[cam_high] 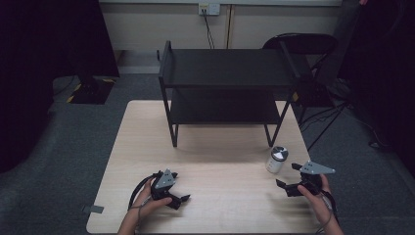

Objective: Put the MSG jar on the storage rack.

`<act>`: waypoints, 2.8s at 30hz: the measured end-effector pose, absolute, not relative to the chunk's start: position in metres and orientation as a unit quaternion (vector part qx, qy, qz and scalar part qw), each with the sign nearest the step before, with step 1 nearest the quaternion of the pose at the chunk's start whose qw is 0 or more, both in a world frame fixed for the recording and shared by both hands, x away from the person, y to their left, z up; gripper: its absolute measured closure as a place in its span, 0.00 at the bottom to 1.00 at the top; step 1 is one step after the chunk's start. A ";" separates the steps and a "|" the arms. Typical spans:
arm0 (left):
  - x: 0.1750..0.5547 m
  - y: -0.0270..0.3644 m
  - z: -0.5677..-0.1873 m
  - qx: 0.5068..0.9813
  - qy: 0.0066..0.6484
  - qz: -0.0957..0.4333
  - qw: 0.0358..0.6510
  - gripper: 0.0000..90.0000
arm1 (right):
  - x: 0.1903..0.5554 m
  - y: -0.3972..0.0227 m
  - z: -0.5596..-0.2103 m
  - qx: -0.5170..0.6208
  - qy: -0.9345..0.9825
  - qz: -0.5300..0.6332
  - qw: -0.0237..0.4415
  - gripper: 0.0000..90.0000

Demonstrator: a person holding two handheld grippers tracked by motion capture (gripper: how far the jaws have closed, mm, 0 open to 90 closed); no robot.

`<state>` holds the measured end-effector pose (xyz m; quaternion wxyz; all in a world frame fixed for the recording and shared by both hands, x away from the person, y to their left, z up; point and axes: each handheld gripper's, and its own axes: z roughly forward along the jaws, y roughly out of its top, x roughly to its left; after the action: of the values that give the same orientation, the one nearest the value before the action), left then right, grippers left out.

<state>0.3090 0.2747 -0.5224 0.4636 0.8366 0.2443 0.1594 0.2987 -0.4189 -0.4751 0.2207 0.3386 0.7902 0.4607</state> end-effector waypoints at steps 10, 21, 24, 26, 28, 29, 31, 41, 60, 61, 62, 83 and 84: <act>0.309 0.275 -0.522 0.837 0.244 0.160 0.464 0.00 | 0.302 -0.414 -0.476 0.338 0.794 0.452 0.225 0.00; 0.309 0.275 -0.522 0.837 0.244 0.160 0.463 0.00 | 0.321 -0.399 -0.472 0.340 0.792 0.450 0.234 0.02; 0.309 0.275 -0.522 0.837 0.244 0.159 0.463 0.00 | 0.329 -0.391 -0.470 0.349 0.795 0.439 0.234 0.04; 0.309 0.275 -0.522 0.837 0.244 0.160 0.464 0.00 | 0.335 -0.389 -0.471 0.356 0.792 0.438 0.232 0.10; 0.309 0.275 -0.522 0.837 0.244 0.159 0.463 0.00 | 0.339 -0.386 -0.473 0.367 0.787 0.437 0.236 0.21; 0.309 0.275 -0.522 0.837 0.244 0.159 0.463 0.00 | 0.340 -0.386 -0.475 0.370 0.783 0.437 0.241 0.23; 0.309 0.275 -0.522 0.837 0.244 0.159 0.463 0.00 | 0.344 -0.388 -0.477 0.377 0.780 0.444 0.229 0.31; 0.309 0.275 -0.522 0.837 0.244 0.160 0.463 0.00 | 0.345 -0.386 -0.478 0.368 0.783 0.441 0.241 0.35; 0.309 0.275 -0.522 0.837 0.245 0.159 0.463 0.00 | 0.346 -0.373 -0.429 0.350 0.793 0.440 0.234 0.35; 0.309 0.275 -0.522 0.837 0.244 0.160 0.463 0.00 | 0.347 -0.372 -0.424 0.349 0.794 0.442 0.229 0.35; 0.309 0.275 -0.522 0.837 0.244 0.160 0.463 0.00 | 0.348 -0.370 -0.419 0.347 0.795 0.442 0.228 0.35; 0.309 0.275 -0.522 0.837 0.244 0.160 0.463 0.00 | 0.387 -0.324 -0.310 0.322 0.788 0.470 0.234 0.35; 0.309 0.275 -0.522 0.837 0.244 0.160 0.463 0.00 | 0.392 -0.320 -0.308 0.322 0.788 0.470 0.232 0.35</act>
<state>0.3089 0.2747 -0.5223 0.4635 0.8367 0.2443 0.1596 0.3918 -0.3205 -0.3077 0.2321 0.3224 0.7880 0.4704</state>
